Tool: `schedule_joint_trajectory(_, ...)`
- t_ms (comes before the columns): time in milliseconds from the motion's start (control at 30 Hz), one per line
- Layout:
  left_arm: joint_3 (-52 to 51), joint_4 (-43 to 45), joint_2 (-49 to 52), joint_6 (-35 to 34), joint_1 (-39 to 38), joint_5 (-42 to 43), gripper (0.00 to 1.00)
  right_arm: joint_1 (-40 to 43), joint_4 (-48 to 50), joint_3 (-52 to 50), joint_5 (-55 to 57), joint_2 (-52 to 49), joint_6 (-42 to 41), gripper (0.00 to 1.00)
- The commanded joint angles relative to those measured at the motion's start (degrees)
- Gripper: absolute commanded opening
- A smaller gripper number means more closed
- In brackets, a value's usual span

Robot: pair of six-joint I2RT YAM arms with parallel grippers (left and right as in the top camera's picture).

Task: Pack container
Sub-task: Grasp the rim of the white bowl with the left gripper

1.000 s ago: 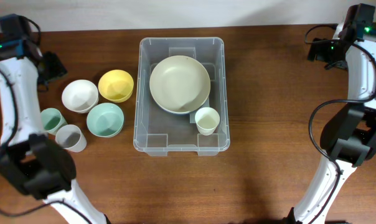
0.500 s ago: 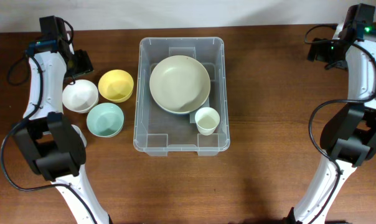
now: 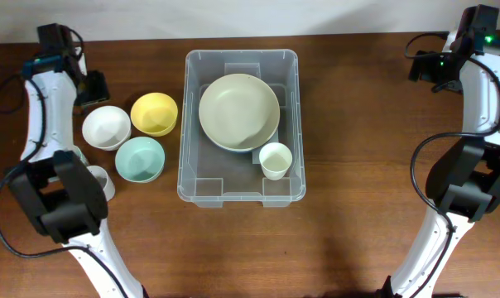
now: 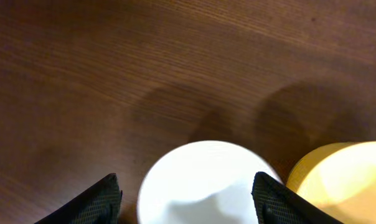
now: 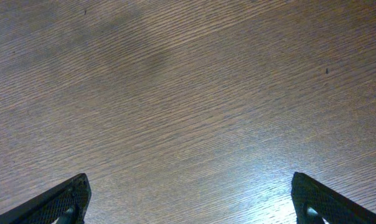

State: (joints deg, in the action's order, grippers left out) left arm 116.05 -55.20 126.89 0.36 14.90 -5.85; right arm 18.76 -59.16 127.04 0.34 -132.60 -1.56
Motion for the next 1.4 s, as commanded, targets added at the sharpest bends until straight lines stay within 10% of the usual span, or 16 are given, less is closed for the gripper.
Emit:
schedule_joint_trajectory(0,-0.7,0.5,1.1,6.0,2.4,3.1,0.69,0.0,0.0,-0.4,-0.1,1.0,-0.7,0.99)
schedule_joint_trajectory(300,-0.7,0.8,5.0,13.5,5.9,11.2,0.65,0.0,0.0,-0.4,-0.1,1.0,-0.7,0.99)
schedule_joint_trajectory(500,-0.7,1.8,8.2,14.8,5.9,11.2,0.43,0.0,0.0,-0.4,-0.1,1.0,-0.7,0.99)
schedule_joint_trajectory(1000,-0.7,2.0,12.1,14.7,5.9,11.0,0.42,0.0,0.0,-0.4,-0.1,1.0,-0.7,0.99)
schedule_joint_trajectory(1367,-0.4,1.3,12.6,14.7,5.9,5.5,0.08,0.0,0.0,-0.4,-0.1,1.0,-0.7,0.99)
